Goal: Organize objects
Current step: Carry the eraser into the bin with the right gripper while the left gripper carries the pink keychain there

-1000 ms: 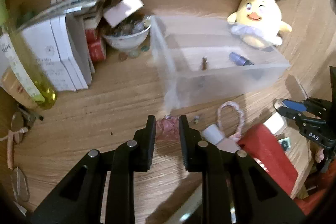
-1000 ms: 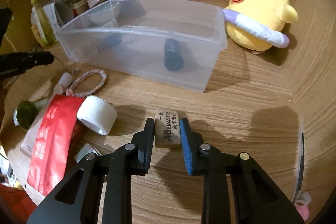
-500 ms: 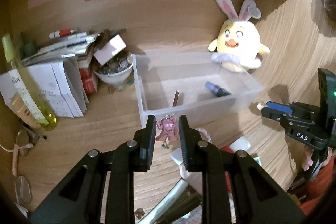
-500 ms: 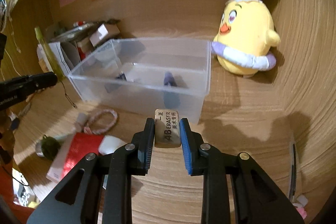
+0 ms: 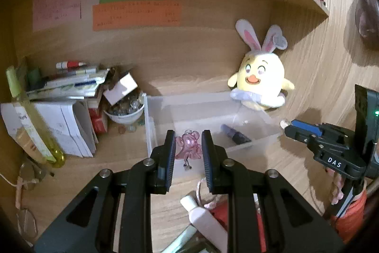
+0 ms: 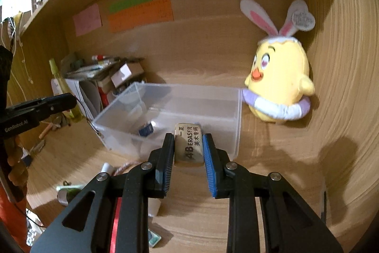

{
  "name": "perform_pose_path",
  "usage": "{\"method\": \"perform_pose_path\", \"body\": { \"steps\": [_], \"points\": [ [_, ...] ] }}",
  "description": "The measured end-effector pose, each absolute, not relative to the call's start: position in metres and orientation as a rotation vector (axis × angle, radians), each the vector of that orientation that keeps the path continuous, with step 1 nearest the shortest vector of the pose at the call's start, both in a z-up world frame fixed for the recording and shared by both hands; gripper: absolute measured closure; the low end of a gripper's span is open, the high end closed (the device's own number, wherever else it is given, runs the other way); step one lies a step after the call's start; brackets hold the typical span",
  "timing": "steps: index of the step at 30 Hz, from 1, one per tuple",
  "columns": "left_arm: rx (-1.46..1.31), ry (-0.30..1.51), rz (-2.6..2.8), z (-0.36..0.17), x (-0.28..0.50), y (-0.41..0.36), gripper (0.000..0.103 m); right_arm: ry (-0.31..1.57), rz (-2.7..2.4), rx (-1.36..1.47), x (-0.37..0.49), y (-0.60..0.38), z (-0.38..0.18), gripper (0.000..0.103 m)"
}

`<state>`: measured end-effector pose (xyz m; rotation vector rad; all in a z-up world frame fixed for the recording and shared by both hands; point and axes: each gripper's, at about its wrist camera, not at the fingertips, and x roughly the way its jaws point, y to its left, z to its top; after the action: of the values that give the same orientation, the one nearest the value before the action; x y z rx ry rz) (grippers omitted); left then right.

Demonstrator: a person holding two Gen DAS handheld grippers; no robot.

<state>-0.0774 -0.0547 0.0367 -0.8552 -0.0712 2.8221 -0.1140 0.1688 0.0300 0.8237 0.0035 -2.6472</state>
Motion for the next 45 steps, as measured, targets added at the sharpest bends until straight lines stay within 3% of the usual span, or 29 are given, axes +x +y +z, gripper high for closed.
{"method": "perform_pose_path", "body": {
  "steps": [21,45],
  "points": [
    [-0.787,-0.142,2.875,0.057,-0.108,-0.049,0.082,0.022,-2.682,0.671,-0.143,0.159,0.072,0.081],
    [-0.978,-0.112,2.867,0.009,-0.158,-0.039,0.082,0.065,-2.609,0.871,-0.205,0.131,0.026,0.081]
  ]
}}
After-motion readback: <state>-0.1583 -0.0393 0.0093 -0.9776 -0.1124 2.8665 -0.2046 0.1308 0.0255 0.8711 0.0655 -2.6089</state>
